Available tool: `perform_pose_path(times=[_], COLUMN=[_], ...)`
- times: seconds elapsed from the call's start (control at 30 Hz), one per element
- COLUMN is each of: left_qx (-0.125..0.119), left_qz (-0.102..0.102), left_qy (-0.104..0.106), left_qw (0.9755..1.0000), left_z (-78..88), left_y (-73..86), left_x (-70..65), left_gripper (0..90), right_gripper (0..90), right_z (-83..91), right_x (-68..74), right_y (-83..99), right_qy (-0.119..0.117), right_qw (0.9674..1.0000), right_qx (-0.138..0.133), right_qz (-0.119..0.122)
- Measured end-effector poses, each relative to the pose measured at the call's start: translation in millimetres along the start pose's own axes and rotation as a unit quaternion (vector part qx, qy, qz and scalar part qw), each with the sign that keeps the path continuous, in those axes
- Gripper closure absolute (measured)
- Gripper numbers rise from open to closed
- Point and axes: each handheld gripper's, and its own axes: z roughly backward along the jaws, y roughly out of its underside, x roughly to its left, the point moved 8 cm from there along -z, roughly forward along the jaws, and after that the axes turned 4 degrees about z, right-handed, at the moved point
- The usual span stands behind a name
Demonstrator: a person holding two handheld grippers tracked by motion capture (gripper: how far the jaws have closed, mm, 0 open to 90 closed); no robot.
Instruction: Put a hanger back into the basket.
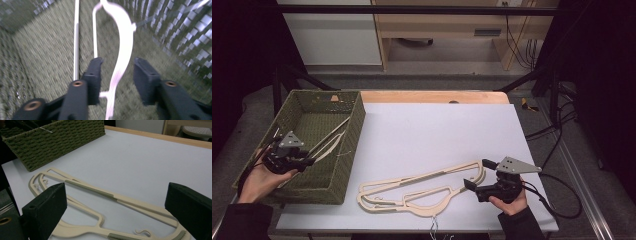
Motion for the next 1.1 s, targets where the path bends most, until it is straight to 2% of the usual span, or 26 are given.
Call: perform_pose_path(times=[0.03,0.07,0.13,0.17,0.2,0.23,0.27,0.3,0.37,0.47,0.5,0.53,0.57,0.63,0.73,0.77,0.83,0.87,0.9,0.97,1.0,1.03,1.1], left_qx=[-0.03,-0.047,-0.068,-0.068,-0.116,-0.129,-0.153,-0.166,-0.2,-0.236,-0.242,-0.242,-0.26,-0.276,-0.296,-0.299,-0.298,-0.3,-0.297,-0.291,-0.29,-0.29,-0.282], left_qz=[0.009,0.013,0.017,0.017,0.036,0.039,0.044,0.044,0.044,0.047,0.046,0.046,0.048,0.047,0.055,0.057,0.058,0.061,0.059,0.058,0.062,0.067,0.064], left_qy=[0.002,0.003,0.007,0.007,0.008,0.011,0.013,0.016,0.027,0.049,0.052,0.052,0.065,0.074,0.097,0.098,0.109,0.114,0.12,0.118,0.121,0.13,0.142], left_qw=[0.9995,0.9988,0.9975,0.9975,0.9925,0.9909,0.9872,0.9849,0.9784,0.9694,0.9678,0.9678,0.9623,0.9573,0.9487,0.9473,0.9465,0.9452,0.9454,0.9478,0.9473,0.9459,0.9466], left_z=[8.1,12.5,21.8,21.8,31.6,35.0,40.2,43.3,51.6,58.6,59.8,59.8,61.8,63.0,61.5,60.5,56.7,54.4,51.4,43.8,40.2,36.8,31.1], left_y=[-6.4,-10.1,-15.8,-15.8,-25.9,-29.0,-34.5,-37.9,-46.7,-57.1,-59.1,-59.1,-64.0,-67.1,-69.2,-69.2,-68.1,-67.5,-66.7,-65.7,-65.5,-65.4,-64.8], left_x=[-2.1,-3.5,-6.2,-6.2,-13.8,-16.9,-22.9,-26.8,-40.3,-62.2,-67.4,-67.4,-82.5,-96.3,-117.3,-121.1,-131.9,-137.0,-141.9,-148.6,-151.6,-154.9,-161.2], left_gripper=[52.7,49.3,41.7,38.3,34.1,30.9,28.3,25.1,19.9,11.6,10.8,9.6,8.1,7.6,7.6,7.4,7.1,6.6,6.6,6.5,6.6,6.5,6.0], right_gripper=[4.3,4.3,4.3,4.3,4.3,4.3,4.3,4.3,4.9,4.9,5.0,5.0,5.1,5.1,4.8,4.6,4.2,4.1,4.1,4.2,4.2,4.4,5.4], right_z=[0.3,0.4,0.6,0.5,0.7,0.2,0.1,-0.4,-1.2,-3.3,-3.6,-3.6,-4.7,-5.7,-6.2,-6.5,-6.9,-7.2,-7.7,-9.8,-10.8,-12.0,-15.6], right_x=[0.2,0.3,1.2,1.4,2.5,2.9,3.9,5.9,9.1,12.6,13.6,13.6,16.2,17.5,19.7,20.6,22.0,23.0,24.4,27.7,29.2,31.1,36.7], right_y=[-0.2,-0.4,-1.1,-1.4,-1.8,-2.3,-2.7,-3.4,-4.1,-4.6,-4.5,-4.5,-5.2,-5.8,-7.0,-7.6,-8.5,-9.1,-9.6,-10.1,-10.1,-9.8,-9.4], right_qy=[-0.001,-0.001,-0.003,-0.003,-0.006,-0.004,-0.006,-0.008,-0.013,-0.017,-0.019,-0.019,-0.023,-0.026,-0.031,-0.032,-0.034,-0.035,-0.037,-0.041,-0.043,-0.045,-0.05], right_qw=[1.0,1.0,1.0,1.0,1.0,1.0,0.9999,0.9999,0.9998,0.9996,0.9995,0.9995,0.9995,0.9994,0.9994,0.9994,0.9993,0.9993,0.9992,0.999,0.9989,0.9988,0.9985], right_qx=[0.0,0.0,-0.002,-0.002,-0.002,-0.003,-0.002,-0.003,-0.002,0.001,0.003,0.003,0.003,0.002,0.0,-0.001,-0.002,-0.003,-0.003,-0.001,-0.001,0.003,0.006], right_qz=[0.001,0.003,0.003,0.003,0.006,0.008,0.009,0.01,0.017,0.022,0.025,0.025,0.024,0.023,0.017,0.017,0.016,0.014,0.013,0.016,0.017,0.019,0.023])
